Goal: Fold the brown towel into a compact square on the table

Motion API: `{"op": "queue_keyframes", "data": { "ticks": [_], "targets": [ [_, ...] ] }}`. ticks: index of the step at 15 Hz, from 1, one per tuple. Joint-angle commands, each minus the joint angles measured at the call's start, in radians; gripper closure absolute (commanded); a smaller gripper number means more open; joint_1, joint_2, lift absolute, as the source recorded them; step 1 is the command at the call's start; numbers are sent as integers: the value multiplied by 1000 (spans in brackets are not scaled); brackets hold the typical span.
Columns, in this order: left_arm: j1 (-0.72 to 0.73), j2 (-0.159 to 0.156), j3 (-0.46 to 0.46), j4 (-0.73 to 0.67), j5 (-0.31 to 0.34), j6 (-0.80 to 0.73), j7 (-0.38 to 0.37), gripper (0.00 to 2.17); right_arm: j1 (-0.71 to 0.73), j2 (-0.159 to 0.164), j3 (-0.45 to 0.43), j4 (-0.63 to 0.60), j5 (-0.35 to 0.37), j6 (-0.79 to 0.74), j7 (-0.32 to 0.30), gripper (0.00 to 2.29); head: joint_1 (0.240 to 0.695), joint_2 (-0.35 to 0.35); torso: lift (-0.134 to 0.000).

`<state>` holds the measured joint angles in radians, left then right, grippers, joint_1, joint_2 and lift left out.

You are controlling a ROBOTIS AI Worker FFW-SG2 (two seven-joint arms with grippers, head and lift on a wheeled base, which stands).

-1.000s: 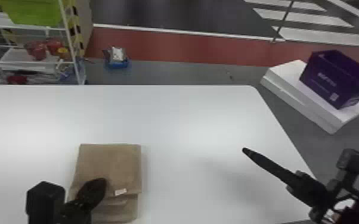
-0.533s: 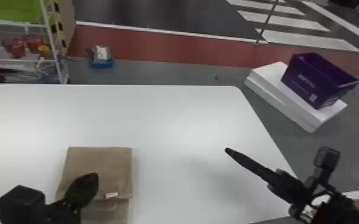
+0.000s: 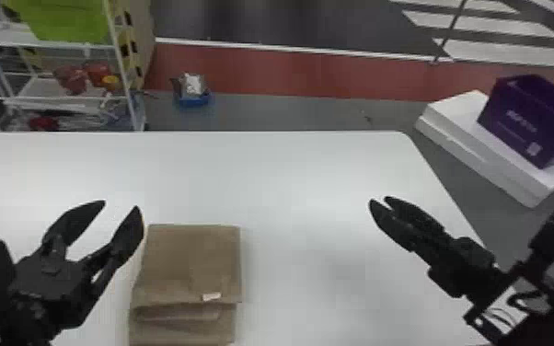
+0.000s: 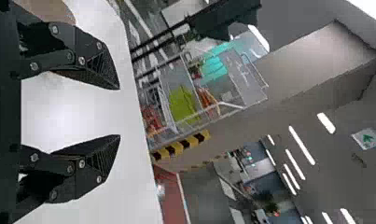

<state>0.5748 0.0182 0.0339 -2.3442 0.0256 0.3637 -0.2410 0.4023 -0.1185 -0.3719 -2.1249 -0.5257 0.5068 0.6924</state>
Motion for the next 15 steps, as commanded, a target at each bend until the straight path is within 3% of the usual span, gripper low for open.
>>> {"op": "queue_keyframes", "data": {
  "ticks": [1, 3, 4, 7, 9, 13, 15],
  "targets": [
    [-23, -3, 66, -3, -9, -12, 35, -2, 61, 10, 131, -99, 124, -185, -142, 36, 695, -93, -123],
    [-23, -1, 78, 14, -55, -27, 88, -2, 93, 10, 237, -129, 225, -287, -263, 43, 695, -33, -123],
    [-15, -1, 72, 31, -84, -88, 120, -2, 93, 10, 263, -130, 237, -287, -280, 53, 695, 22, -123],
    [13, 0, 66, 77, -104, -257, 166, -1, 115, 10, 295, -135, 242, -265, -283, 63, 695, 99, -123],
    [31, 0, 58, 126, -107, -410, 189, 9, 171, 11, 295, -141, 242, -360, -283, 66, 695, 128, -123],
    [40, 0, 46, 120, -56, -407, 183, 16, 220, 89, 248, -141, 240, -428, -289, 70, 695, 116, -123],
    [43, 2, 40, 118, -56, -407, 183, 16, 231, 89, 208, -141, 239, -434, -312, 70, 695, 94, -123]
  ]
}}
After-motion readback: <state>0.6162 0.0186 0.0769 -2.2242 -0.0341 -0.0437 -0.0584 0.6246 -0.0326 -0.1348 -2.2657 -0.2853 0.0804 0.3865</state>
